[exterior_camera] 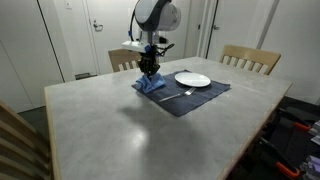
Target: Pick up the blue towel from the table, wipe the white plate with it and put the towel back on the table.
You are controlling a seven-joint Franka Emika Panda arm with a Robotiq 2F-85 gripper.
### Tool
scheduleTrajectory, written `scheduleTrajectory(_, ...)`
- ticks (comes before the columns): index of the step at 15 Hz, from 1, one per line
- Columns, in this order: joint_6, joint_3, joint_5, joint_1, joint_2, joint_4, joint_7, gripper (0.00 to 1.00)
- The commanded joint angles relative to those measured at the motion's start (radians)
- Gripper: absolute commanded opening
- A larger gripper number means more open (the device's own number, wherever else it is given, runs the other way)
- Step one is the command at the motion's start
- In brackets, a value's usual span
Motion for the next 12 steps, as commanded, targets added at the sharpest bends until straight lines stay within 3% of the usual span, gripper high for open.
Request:
scheduleTrajectory(1,-0.055,0.005,-0.004,-0.002,0.062,0.078,-0.052,0.03)
scheduleTrajectory(2,-0.066,0.004,-0.002,-0.003,0.070,0.089,-0.060,0.03)
scheduleTrajectory(4,-0.099,0.002,-0.007,-0.006,0.077,0.110,-0.085,0.36)
scheduleTrajectory(12,-0.129,-0.015,-0.032,0.001,-0.023,0.070,-0.179,0.92)
